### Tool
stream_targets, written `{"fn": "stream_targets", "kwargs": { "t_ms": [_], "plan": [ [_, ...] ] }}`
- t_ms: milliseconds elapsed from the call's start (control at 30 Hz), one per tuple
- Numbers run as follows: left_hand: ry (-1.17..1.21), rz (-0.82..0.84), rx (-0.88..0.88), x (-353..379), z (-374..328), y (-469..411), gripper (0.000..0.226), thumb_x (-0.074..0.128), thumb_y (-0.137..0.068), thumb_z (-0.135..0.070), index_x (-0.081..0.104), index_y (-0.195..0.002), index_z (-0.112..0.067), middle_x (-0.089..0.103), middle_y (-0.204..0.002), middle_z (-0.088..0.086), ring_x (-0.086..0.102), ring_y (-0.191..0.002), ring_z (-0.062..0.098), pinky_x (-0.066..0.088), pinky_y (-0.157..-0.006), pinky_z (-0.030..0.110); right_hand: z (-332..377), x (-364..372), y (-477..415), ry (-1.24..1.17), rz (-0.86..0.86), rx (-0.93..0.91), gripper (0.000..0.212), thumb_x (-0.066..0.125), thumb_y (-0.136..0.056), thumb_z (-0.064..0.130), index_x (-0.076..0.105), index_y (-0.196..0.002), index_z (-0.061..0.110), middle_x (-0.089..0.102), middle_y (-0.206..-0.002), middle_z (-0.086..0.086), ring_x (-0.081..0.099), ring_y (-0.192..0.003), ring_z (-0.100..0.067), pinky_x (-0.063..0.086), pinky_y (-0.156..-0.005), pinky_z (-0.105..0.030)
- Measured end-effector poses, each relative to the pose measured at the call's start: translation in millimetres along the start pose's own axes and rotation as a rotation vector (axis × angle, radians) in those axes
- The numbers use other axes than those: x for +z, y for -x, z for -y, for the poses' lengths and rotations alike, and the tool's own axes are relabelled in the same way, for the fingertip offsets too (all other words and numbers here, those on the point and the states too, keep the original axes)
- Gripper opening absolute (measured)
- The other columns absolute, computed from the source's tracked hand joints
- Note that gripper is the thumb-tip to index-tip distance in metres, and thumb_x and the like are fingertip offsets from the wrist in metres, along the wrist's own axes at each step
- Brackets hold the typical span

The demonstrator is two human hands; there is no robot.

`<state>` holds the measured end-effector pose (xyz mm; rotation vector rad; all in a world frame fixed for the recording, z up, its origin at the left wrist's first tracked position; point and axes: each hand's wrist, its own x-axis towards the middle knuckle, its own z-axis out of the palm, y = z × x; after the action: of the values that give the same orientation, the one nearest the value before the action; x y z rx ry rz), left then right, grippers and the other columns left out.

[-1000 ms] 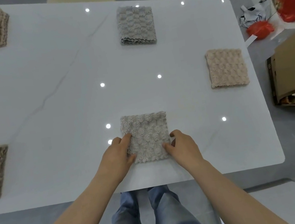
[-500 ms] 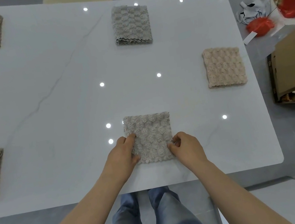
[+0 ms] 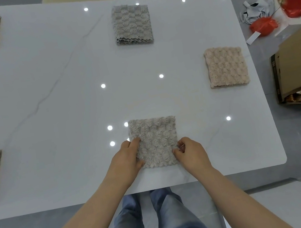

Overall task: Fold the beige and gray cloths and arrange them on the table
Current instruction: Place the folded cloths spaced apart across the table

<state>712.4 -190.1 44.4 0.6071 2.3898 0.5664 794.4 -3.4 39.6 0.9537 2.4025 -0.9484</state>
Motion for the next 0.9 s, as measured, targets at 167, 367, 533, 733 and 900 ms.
{"fn": "stream_targets", "kwargs": {
  "t_ms": [167, 367, 533, 733, 900],
  "plan": [
    [-0.018, 0.006, -0.016, 0.7, 0.7, 0.9, 0.067, 0.062, -0.087, -0.025, 0.028, -0.145, -0.02, 0.046, -0.121, 0.007, 0.057, -0.098, 0.023, 0.04, -0.075, 0.022, 0.8, 2.2, 0.5, 0.009, 0.018, -0.01, 0.025, 0.057, -0.093, 0.024, 0.058, -0.11, 0.006, 0.056, -0.089, 0.002, 0.051, -0.083, -0.016, 0.035, -0.068, -0.025],
    [-0.031, 0.019, -0.033, 1.8, 0.6, 3.3, 0.066, 0.061, -0.088, -0.025, 0.028, -0.145, -0.02, 0.048, -0.116, 0.007, 0.057, -0.096, 0.023, 0.038, -0.073, 0.022, 0.3, 2.9, 3.4, -0.006, 0.022, -0.011, 0.026, 0.057, -0.093, 0.023, 0.058, -0.112, 0.005, 0.055, -0.089, 0.002, 0.05, -0.082, -0.015, 0.033, -0.067, -0.024],
    [-0.025, 0.007, -0.033, 1.3, -0.3, -0.9, 0.065, 0.061, -0.087, -0.025, 0.029, -0.143, -0.019, 0.048, -0.114, 0.007, 0.056, -0.093, 0.023, 0.036, -0.07, 0.023, 2.6, 1.6, -0.9, -0.009, 0.01, -0.007, 0.025, 0.058, -0.092, 0.023, 0.058, -0.11, 0.006, 0.055, -0.089, 0.002, 0.051, -0.083, -0.016, 0.035, -0.068, -0.025],
    [-0.018, -0.016, -0.026, 0.7, -1.4, -6.8, 0.065, 0.061, -0.087, -0.025, 0.029, -0.144, -0.019, 0.048, -0.114, 0.007, 0.056, -0.093, 0.023, 0.036, -0.07, 0.023, 3.8, -2.1, -6.6, -0.021, -0.006, -0.008, 0.022, 0.058, -0.092, 0.023, 0.059, -0.107, 0.007, 0.055, -0.087, 0.003, 0.051, -0.082, -0.016, 0.036, -0.069, -0.025],
    [-0.021, -0.031, -0.026, 1.2, -1.8, -7.2, 0.065, 0.06, -0.088, -0.025, 0.029, -0.144, -0.02, 0.048, -0.114, 0.006, 0.056, -0.091, 0.022, 0.036, -0.069, 0.023, 4.6, -3.7, -6.1, -0.049, -0.011, -0.01, 0.028, 0.059, -0.091, 0.024, 0.056, -0.113, 0.007, 0.057, -0.089, 0.001, 0.056, -0.086, -0.019, 0.039, -0.07, -0.026]
  ]
}}
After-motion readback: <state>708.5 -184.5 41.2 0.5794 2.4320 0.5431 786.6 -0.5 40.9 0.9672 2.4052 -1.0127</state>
